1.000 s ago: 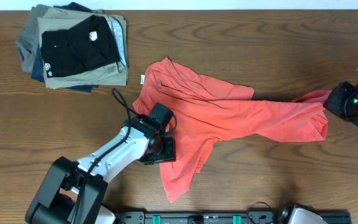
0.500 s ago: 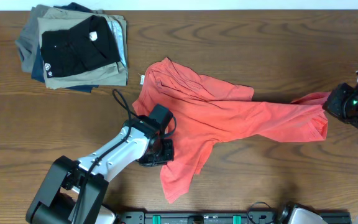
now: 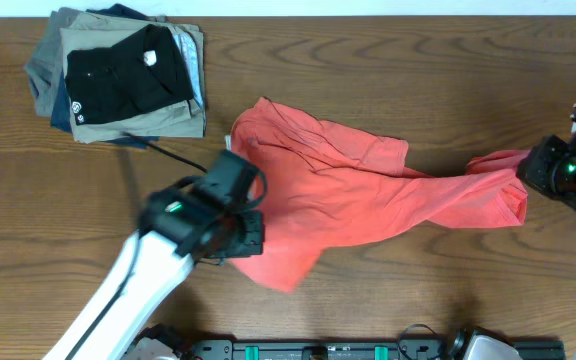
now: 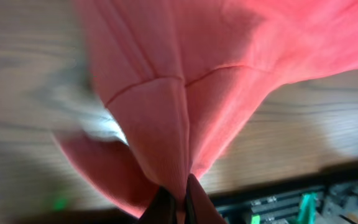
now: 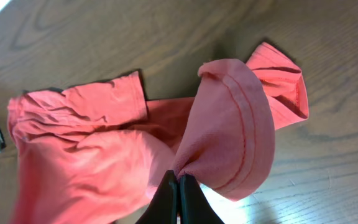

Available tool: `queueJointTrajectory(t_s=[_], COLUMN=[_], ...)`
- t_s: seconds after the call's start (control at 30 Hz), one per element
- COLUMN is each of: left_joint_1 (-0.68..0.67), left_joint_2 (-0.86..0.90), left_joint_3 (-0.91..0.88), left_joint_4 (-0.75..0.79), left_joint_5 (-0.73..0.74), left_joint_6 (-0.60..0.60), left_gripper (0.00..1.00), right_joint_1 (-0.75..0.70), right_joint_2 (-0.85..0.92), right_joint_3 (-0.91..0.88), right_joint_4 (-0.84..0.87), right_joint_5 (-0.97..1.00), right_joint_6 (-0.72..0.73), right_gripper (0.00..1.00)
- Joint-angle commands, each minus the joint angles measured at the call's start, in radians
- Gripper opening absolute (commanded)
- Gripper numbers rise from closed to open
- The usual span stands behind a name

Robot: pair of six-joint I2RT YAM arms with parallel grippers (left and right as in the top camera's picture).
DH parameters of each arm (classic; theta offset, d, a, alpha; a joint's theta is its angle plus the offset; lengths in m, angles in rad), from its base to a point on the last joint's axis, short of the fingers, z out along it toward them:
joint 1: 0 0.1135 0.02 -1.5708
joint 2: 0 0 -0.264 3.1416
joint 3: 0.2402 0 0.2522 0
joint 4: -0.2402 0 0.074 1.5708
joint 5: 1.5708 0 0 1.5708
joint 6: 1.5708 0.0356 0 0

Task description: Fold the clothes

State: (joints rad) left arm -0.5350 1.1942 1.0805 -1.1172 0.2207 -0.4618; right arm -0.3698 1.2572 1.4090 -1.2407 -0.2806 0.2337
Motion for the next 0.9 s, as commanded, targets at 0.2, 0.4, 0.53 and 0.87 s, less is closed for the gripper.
queueJointTrajectory(t_s=[0.2, 0.4, 0.53, 0.87], left_joint_1=[-0.003, -0.003, -0.003, -0.003], left_joint_2=[-0.205, -0.201, -0.2, -0.174], left_joint_3=[0.474, 0.862, 1.06, 1.181], left_joint_4=[-0.205, -0.319, -0.341, -0.327], left_joint_5=[-0.161, -0.261, -0.33, -0.458], left_joint_6=[0.092, 0.112, 0.118, 0.129], left_gripper=[0.06, 0.06, 0.06, 0.06], right_joint_1=[-0.009, -0.009, -0.009, -0.009], right_joint_2=[-0.175, -0.157, -0.144, -0.062], right_joint_3=[0.176, 0.456, 0.655, 0.864], right_joint_4=[-0.144, -0.32, -0.394, -0.444], right_joint_5=[-0.014, -0.008, -0.003, 0.088], right_joint_6=[-0.058, -0.085, -0.084, -0.021], right_gripper=[0.01, 0.01, 0.01, 0.01])
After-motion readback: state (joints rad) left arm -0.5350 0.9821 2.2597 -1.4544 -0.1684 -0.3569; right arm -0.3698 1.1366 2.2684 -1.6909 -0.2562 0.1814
